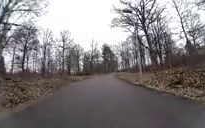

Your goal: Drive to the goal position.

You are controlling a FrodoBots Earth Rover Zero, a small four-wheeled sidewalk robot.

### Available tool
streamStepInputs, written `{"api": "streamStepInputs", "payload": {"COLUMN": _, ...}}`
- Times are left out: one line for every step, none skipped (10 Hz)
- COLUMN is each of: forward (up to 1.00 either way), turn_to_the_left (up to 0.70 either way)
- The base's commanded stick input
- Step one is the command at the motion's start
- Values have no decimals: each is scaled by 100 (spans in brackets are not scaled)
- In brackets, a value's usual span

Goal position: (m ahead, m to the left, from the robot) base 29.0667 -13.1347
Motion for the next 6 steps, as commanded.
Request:
{"api": "streamStepInputs", "payload": {"forward": 100, "turn_to_the_left": 0}}
{"api": "streamStepInputs", "payload": {"forward": 100, "turn_to_the_left": 0}}
{"api": "streamStepInputs", "payload": {"forward": 100, "turn_to_the_left": 0}}
{"api": "streamStepInputs", "payload": {"forward": 100, "turn_to_the_left": 0}}
{"api": "streamStepInputs", "payload": {"forward": 100, "turn_to_the_left": 0}}
{"api": "streamStepInputs", "payload": {"forward": 100, "turn_to_the_left": 0}}
